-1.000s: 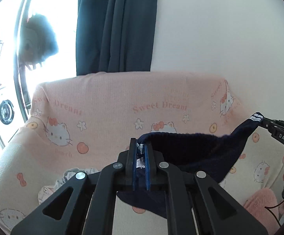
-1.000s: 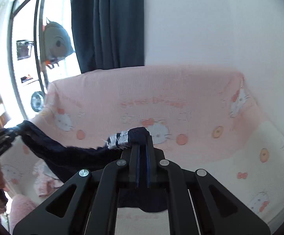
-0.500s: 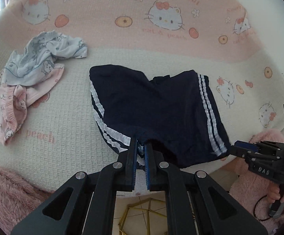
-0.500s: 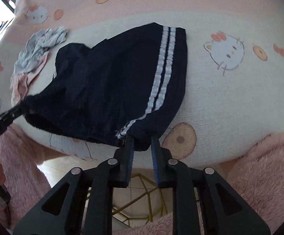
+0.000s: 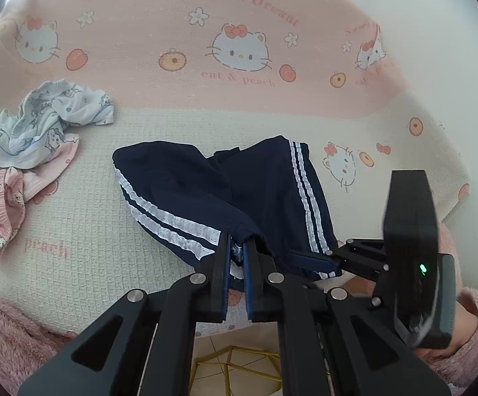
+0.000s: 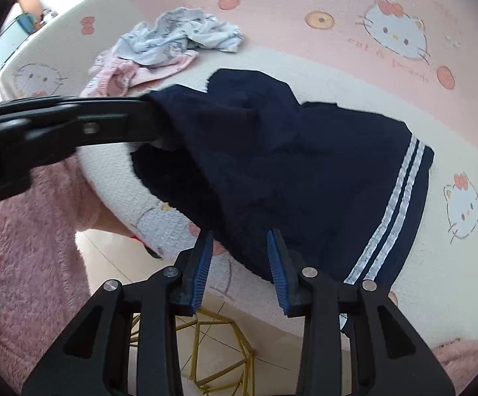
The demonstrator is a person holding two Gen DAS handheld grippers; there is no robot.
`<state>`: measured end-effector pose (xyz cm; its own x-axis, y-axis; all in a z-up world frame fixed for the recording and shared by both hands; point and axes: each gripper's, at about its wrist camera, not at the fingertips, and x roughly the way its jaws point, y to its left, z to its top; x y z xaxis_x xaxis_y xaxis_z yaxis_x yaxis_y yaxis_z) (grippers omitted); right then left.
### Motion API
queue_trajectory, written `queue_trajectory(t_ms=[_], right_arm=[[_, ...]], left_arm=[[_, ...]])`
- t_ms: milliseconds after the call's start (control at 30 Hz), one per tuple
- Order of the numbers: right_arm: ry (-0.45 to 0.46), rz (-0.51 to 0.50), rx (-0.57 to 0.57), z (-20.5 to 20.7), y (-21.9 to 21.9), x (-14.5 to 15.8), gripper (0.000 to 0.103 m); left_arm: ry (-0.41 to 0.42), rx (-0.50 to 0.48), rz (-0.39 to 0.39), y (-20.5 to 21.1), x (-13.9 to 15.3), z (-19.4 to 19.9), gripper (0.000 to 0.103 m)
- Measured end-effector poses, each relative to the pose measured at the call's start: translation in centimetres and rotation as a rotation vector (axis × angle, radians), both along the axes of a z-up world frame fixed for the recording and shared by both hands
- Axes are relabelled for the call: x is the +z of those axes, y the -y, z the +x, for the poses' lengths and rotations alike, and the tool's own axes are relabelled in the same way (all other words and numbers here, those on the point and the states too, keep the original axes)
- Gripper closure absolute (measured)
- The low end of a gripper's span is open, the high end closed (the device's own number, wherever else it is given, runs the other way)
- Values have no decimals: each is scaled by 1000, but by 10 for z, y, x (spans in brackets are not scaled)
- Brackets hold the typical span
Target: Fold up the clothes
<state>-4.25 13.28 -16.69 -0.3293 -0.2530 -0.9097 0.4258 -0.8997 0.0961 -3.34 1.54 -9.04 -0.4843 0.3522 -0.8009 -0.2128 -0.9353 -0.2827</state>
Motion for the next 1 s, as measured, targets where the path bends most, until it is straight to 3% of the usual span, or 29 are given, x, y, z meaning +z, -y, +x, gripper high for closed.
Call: queue_trajectory(t_ms=[67, 133, 433, 600, 667, 767, 900, 1000], right_arm=[[-11, 29, -80, -5, -13, -5, 93], [-44, 82, -142, -7, -27, -6, 96], [-106, 128, -359, -2, -90, 11, 96], [-240, 155, -427, 10, -100, 40, 98], [-265, 138, -443, 14, -107, 49, 98], [-186, 112, -421, 9, -110, 38, 97], [-11, 31, -281, 9, -93, 9, 97], [30, 30, -155, 13, -66, -4, 91]], left_arm=[[5, 0, -5, -1, -3, 2, 95], [22, -3, -5, -1, -9, 3, 95], [96, -52, -81, -22, -51, 5, 95], [169, -36, -243, -29, -83, -2, 95], [228, -16, -257, -24, -97, -6, 94], [310, 17, -239, -14, -114, -10, 86], [256, 46, -184, -8, -99, -7, 86], [184, 64, -165, -4, -84, -4, 86]])
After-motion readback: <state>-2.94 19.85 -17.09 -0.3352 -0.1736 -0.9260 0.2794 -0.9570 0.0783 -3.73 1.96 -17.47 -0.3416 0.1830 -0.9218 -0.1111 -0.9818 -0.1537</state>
